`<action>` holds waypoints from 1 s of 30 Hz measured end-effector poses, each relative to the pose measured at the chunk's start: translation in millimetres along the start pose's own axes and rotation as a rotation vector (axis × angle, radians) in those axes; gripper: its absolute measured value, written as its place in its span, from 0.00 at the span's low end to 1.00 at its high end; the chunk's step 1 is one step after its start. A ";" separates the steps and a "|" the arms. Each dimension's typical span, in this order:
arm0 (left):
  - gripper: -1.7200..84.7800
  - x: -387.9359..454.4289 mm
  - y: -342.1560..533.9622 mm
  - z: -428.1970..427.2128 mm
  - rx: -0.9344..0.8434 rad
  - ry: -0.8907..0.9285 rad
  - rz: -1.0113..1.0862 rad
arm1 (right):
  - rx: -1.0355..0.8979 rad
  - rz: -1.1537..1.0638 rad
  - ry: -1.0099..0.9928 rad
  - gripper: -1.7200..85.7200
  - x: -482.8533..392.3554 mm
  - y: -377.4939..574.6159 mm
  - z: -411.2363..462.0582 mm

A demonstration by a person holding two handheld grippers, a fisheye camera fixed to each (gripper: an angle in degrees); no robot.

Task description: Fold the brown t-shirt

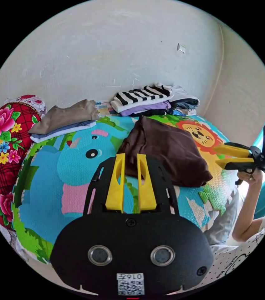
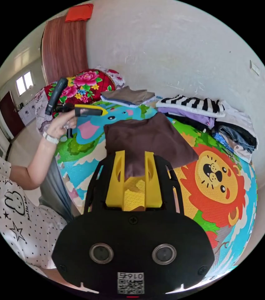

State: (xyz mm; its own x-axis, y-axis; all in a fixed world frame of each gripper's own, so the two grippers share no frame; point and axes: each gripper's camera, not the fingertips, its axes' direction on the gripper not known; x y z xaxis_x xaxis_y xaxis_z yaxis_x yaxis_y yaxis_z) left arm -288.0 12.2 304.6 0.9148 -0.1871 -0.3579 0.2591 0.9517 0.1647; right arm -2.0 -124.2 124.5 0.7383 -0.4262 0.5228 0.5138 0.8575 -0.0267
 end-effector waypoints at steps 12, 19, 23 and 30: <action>0.09 46.2 73.0 -60.6 -0.025 -0.069 -0.120 | -0.349 -0.211 0.155 0.18 -96.7 -52.0 105.4; 0.09 68.8 93.2 -79.4 -0.021 -0.003 -0.131 | -0.155 -0.173 0.234 0.08 -112.0 -35.4 18.5; 0.09 91.6 101.2 -89.2 0.027 0.073 -0.123 | 0.001 -0.143 0.219 0.08 -106.5 -28.6 -59.5; 0.11 135.7 91.2 -89.3 0.064 0.269 -0.105 | 0.335 -0.117 -0.241 0.07 -72.1 -26.2 -176.9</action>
State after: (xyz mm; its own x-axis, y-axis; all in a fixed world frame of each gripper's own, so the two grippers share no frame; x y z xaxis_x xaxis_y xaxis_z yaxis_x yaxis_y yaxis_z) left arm -168.0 95.4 189.0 0.7695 -0.2043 -0.6051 0.3744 0.9119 0.1682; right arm 8.7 -167.0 -63.2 0.5402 -0.4806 0.6908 0.3880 0.8707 0.3023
